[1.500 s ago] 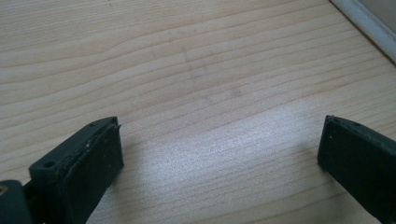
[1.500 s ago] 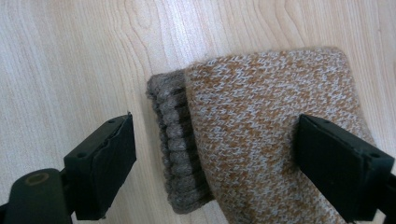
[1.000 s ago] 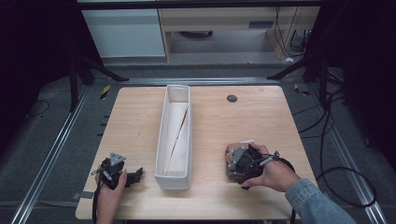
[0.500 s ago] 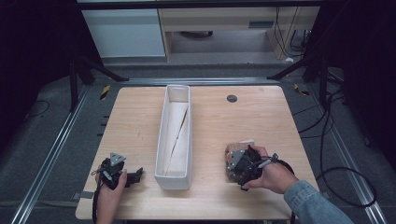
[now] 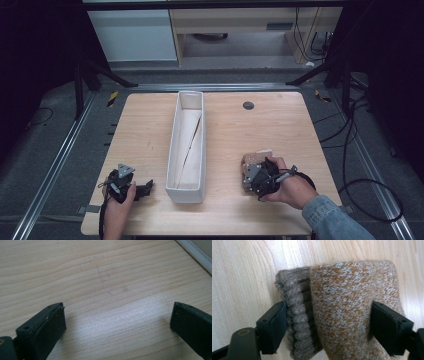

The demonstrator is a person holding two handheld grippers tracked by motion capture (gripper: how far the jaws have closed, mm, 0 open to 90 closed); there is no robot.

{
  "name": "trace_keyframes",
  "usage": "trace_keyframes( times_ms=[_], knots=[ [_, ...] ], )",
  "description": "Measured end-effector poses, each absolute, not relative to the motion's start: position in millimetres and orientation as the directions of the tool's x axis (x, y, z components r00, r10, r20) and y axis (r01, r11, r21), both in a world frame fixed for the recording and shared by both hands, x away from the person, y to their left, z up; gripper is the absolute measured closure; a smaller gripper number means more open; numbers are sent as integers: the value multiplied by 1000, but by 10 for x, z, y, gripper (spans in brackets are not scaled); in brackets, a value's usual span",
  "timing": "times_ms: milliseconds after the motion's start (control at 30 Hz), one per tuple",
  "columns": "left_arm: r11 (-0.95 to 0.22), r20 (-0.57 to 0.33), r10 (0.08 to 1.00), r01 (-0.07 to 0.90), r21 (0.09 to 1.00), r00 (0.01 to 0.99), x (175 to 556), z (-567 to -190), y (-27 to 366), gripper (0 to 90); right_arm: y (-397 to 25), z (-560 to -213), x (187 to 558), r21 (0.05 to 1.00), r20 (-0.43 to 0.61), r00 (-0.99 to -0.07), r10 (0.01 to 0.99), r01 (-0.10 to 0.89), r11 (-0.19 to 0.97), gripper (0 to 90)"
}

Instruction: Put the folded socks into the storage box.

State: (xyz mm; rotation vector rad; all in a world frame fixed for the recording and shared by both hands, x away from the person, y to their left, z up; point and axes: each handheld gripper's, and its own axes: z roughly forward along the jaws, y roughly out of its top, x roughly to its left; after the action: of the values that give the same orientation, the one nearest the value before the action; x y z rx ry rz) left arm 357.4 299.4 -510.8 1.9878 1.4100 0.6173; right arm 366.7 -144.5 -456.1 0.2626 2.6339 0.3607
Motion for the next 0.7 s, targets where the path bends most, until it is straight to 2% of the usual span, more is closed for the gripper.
trace_keyframes(
  times_ms=[100,300,700],
  knots=[
    [-241,22,946,658,713,322,3574,-5108,2994,0,-1455,-4523,3678,305,-426,-868,257,131,944,343],
    [-241,22,946,658,713,323,3574,-5108,2993,0,-1468,-4461,3706,305,-400,-878,265,145,941,456],
    [-243,22,945,658,713,325,3574,-5107,2994,0,-1521,-4348,3765,341,-356,-886,297,173,924,547]
  ],
)
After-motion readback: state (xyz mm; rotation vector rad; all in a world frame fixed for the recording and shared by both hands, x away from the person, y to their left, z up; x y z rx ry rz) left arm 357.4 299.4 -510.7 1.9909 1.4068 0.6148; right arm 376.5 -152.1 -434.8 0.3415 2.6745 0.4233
